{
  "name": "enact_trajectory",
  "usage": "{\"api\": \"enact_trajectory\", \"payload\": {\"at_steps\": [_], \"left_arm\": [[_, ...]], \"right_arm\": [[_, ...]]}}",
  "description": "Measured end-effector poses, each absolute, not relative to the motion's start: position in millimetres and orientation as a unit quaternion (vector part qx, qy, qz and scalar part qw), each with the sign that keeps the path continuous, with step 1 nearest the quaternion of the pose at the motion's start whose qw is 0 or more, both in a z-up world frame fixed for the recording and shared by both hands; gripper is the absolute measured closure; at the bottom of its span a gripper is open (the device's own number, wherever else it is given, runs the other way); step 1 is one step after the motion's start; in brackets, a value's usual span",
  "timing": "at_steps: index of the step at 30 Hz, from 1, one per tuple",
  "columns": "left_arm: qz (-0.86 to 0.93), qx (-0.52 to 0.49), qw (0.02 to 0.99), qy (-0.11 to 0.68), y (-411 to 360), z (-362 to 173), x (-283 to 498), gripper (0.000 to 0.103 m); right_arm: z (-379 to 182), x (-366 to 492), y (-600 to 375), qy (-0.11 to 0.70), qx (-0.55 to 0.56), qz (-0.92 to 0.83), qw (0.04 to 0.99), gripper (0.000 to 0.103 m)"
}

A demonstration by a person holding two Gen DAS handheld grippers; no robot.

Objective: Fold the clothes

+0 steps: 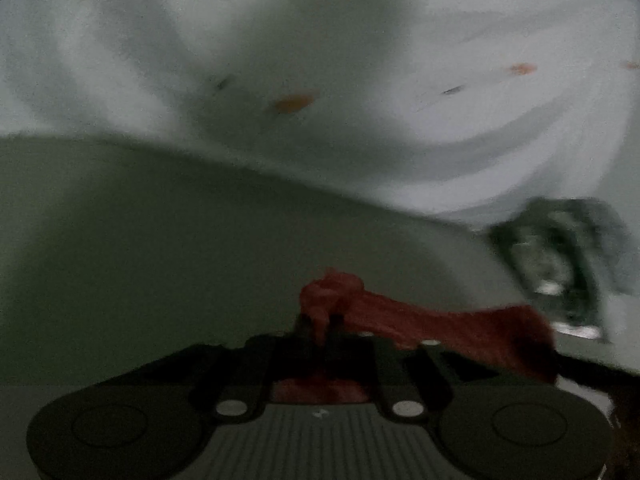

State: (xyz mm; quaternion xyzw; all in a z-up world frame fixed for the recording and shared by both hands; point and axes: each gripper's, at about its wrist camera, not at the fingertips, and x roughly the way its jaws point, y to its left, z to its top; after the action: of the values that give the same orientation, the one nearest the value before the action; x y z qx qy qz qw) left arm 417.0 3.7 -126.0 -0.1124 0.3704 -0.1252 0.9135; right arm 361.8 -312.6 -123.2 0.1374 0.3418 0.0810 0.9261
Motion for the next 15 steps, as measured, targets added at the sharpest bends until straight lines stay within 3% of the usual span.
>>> {"api": "enact_trajectory", "payload": {"at_steps": [1, 3, 4, 6, 15], "left_arm": [[-0.106, -0.11, 0.909, 0.389, 3, -135, 427, 0.061], [-0.101, -0.11, 0.899, 0.411, 7, -142, 434, 0.053], [-0.105, -0.113, 0.895, 0.419, 10, -142, 435, 0.047], [-0.118, -0.125, 0.891, 0.421, 17, -141, 427, 0.021], [-0.173, -0.103, 0.865, 0.46, 9, -169, 409, 0.018]], "right_arm": [[-130, 369, -311, 0.364, 0.136, 0.06, 0.92, 0.045], [-138, 375, -310, 0.383, 0.132, 0.048, 0.913, 0.045], [-140, 375, -310, 0.386, 0.132, 0.049, 0.912, 0.039], [-140, 368, -311, 0.381, 0.136, 0.054, 0.913, 0.028], [-169, 371, -312, 0.418, 0.134, 0.057, 0.897, 0.024]]}}
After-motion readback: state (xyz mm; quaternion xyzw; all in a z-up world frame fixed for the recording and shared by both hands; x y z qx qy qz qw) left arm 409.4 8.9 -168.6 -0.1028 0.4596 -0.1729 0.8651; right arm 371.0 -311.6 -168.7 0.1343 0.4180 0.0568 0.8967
